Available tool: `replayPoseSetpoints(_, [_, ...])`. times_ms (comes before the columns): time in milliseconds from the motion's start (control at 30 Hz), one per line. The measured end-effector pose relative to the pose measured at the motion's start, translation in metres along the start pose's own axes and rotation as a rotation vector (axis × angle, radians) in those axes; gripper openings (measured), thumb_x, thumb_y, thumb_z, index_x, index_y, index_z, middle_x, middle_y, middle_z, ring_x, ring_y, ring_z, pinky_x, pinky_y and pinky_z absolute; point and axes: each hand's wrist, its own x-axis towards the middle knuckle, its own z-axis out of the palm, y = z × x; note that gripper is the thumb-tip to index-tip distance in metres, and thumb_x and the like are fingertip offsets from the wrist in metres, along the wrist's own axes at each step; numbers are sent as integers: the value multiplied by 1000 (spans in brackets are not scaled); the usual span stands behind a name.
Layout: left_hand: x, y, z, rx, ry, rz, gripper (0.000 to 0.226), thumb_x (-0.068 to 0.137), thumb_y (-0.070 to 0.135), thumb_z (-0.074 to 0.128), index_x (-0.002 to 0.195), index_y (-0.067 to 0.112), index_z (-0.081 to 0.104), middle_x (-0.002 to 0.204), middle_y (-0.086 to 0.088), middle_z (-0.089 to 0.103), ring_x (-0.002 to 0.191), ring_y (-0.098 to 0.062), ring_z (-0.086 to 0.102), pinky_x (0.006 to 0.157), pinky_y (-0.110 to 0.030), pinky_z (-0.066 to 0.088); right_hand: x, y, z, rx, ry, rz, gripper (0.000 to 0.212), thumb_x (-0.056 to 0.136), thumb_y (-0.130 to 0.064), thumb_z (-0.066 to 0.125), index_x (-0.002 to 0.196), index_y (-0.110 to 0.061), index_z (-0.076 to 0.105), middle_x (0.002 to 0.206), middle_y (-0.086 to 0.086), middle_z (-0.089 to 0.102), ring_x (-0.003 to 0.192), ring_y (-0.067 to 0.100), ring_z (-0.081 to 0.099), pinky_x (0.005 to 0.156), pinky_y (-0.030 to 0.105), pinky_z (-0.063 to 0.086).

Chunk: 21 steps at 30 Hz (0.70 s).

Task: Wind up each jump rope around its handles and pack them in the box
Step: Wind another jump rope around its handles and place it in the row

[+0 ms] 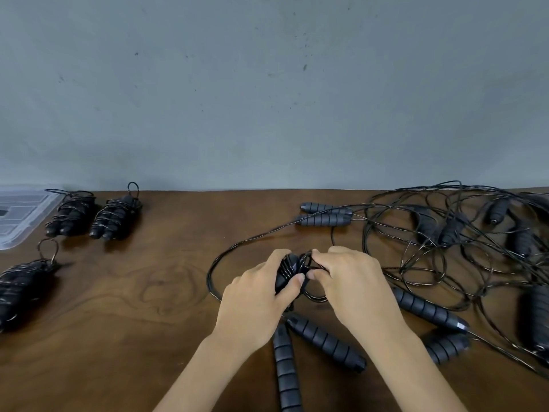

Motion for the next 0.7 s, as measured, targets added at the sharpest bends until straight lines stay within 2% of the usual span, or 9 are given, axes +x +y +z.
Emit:
replayPoseSetpoints(67, [1, 0, -2, 20, -14, 11, 38, 101, 64, 37, 134, 45, 42, 98, 16, 65, 87, -13, 65, 75, -34, 54, 4, -2, -7, 5, -87, 30, 41, 84, -32, 83, 123, -22, 73, 80, -3, 67, 74, 17, 67, 62, 23, 41])
replayPoseSetpoints(133, [4, 0, -5, 33, -35, 25, 36, 102, 64, 37, 131, 44, 44, 97, 15, 64, 86, -13, 64, 74, -34, 53, 3, -1, -13, 161, -185, 147, 63, 97, -35, 66, 155, -32, 39, 89, -7, 63, 85, 12, 60, 78, 24, 47])
replayPoseSetpoints(200, [7, -2, -6, 66, -78, 63, 33, 102, 65, 39, 127, 43, 44, 96, 14, 64, 86, -14, 64, 74, -35, 53, 3, 0, -15, 215, -213, 152, 80, 98, -32, 66, 160, -39, 16, 86, -9, 61, 79, 8, 55, 76, 23, 49])
replayPoseSetpoints(233, [7, -3, -6, 92, -101, 85, 32, 102, 65, 39, 124, 43, 44, 95, 13, 65, 85, -15, 64, 75, -37, 54, 4, 0, -14, 221, -248, 144, 81, 98, -30, 66, 160, -41, 15, 88, -9, 62, 78, 7, 54, 74, 22, 48])
replayPoseSetpoints(300, [7, -4, -3, 82, -130, 89, 32, 101, 67, 39, 120, 42, 44, 91, 11, 64, 82, -15, 64, 72, -36, 52, 5, 3, -13, 252, -309, 159, 75, 98, -27, 67, 158, -42, 25, 93, -8, 64, 78, 6, 52, 73, 20, 46])
replayPoseSetpoints(400, [8, -6, 0, -94, -135, 45, 35, 99, 67, 40, 121, 41, 48, 77, 10, 61, 71, -12, 59, 62, -31, 42, 4, 12, -11, 411, -265, 212, 61, 94, -30, 72, 148, -43, 47, 84, -15, 60, 72, 0, 54, 70, 12, 42])
replayPoseSetpoints(467, [11, -10, 1, -241, -145, 21, 32, 100, 64, 46, 121, 40, 52, 74, 7, 63, 67, -13, 60, 64, -34, 44, 1, 17, -11, 527, -261, 200, 53, 95, -33, 70, 143, -46, 51, 93, -20, 63, 87, -7, 58, 76, 7, 42])
replayPoseSetpoints(600, [12, -14, -6, -567, -160, -28, 25, 102, 54, 54, 112, 33, 64, 92, -2, 72, 89, -28, 68, 86, -54, 54, -6, 30, -19, 782, -360, 194, 49, 98, -37, 65, 143, -47, 49, 113, -23, 67, 109, -1, 62, 99, 22, 44])
replayPoseSetpoints(700, [10, -15, -12, -660, -207, -61, 30, 100, 52, 55, 112, 26, 67, 104, -4, 72, 102, -30, 67, 97, -57, 52, -11, 33, -20, 943, -362, 225, 43, 99, -32, 62, 140, -44, 54, 116, -17, 70, 115, 0, 61, 96, 12, 44])
